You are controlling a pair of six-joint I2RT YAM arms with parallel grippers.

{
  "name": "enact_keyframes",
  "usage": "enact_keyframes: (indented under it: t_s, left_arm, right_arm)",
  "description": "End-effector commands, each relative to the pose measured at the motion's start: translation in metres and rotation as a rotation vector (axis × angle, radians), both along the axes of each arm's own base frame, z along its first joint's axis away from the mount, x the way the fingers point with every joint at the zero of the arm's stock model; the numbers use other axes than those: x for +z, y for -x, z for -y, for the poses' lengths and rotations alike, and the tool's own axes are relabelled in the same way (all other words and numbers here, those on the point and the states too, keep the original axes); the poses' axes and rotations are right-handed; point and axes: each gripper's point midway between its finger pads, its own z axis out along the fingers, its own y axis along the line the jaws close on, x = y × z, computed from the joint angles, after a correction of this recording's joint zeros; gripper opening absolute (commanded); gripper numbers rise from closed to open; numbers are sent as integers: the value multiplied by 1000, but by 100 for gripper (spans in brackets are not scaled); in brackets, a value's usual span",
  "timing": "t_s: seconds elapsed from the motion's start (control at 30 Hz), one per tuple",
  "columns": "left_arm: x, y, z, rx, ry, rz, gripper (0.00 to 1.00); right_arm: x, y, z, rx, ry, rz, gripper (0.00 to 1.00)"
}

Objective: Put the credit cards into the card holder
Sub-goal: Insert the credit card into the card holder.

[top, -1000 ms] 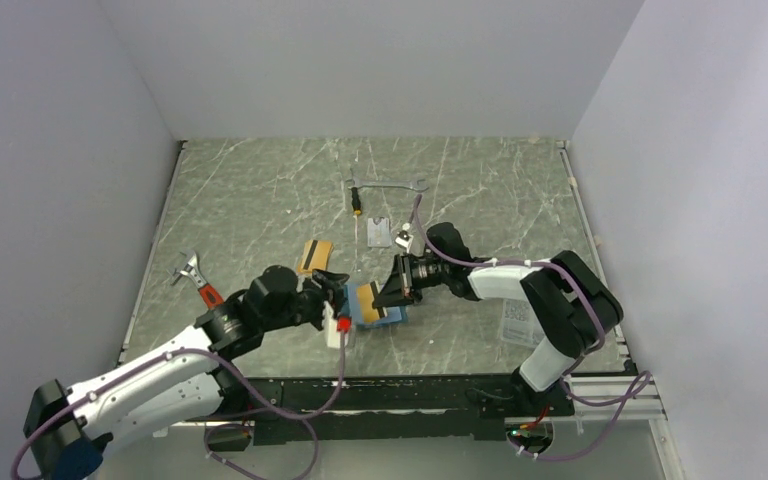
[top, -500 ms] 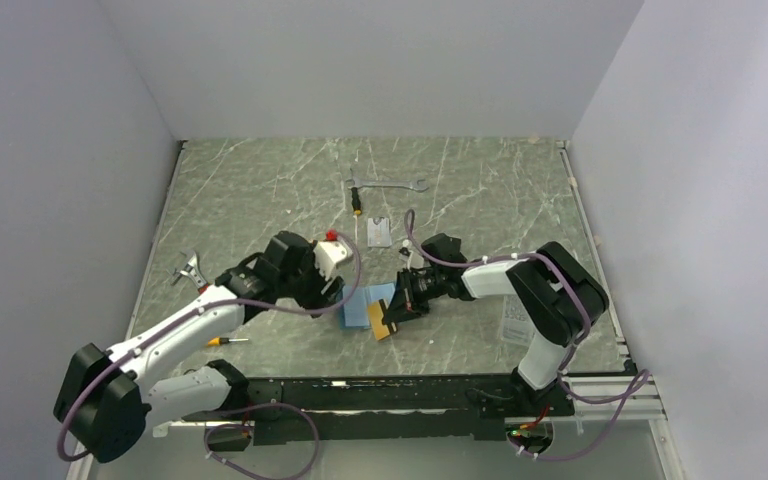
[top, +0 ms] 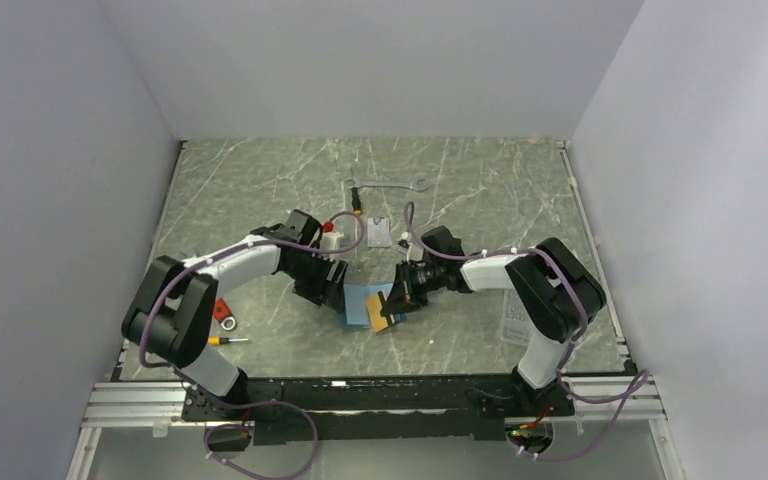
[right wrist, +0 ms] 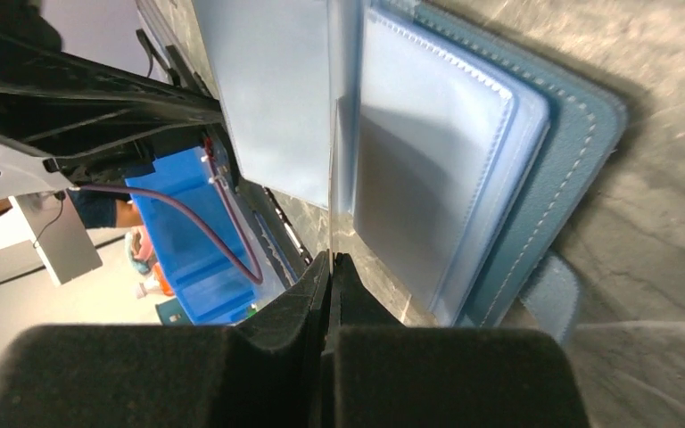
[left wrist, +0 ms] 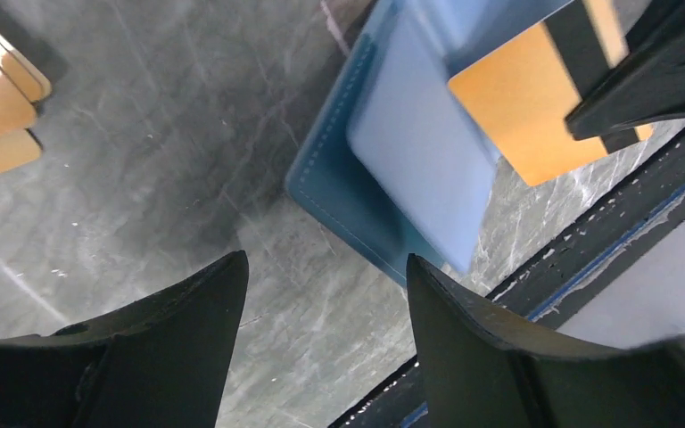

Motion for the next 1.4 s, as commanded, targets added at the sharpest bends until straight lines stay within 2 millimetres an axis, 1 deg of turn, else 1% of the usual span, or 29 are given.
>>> enact_keyframes:
  t_s: [0.0,0.13,0.3,0.4,0.47,0.53,0.63,0.73,0.8,0.9,1.03,1.37]
  left_arm:
    - [12,1,15,24,113,-77,71]
    - [16,1,27,14,187,-88,73]
    - [22,-6,37,18,301,-74,73]
    - [17,-9,39,30,309,-74,72]
    - [11,-12,37,41,290,-66,69]
    - [4,-17,34,47,257,-46,63]
    - [-3,-27,27,43,192,-10,49]
    - [-5,-33,24,38,168,23,38]
    - [-5,-36,23,35,165,46,33]
    - [-6,-38,21,24,155,68,29]
    - [-8,-40,18,15,137,95,27]
    - [-12,-44,17,13,103,101,30]
  right_arm:
    - [6,-12,-2,18,-25,19,0]
    - [6,-14,-3,22,-27,17,0]
    - [4,-14,-6,18,-24,3,0]
    - [3,-11,-10,24,-20,-3,0]
    - [3,-9,-11,23,-21,-9,0]
    - [3,-8,-12,20,-24,-14,0]
    - [3,-7,-10,17,-22,-17,0]
    - [4,-6,-9,14,-22,-15,0]
    - [4,-7,-9,13,-16,-11,0]
    - [5,-7,-8,7,-15,-5,0]
    - [4,-5,-5,10,-9,-4,0]
    - [3,-5,-4,9,-1,11,0]
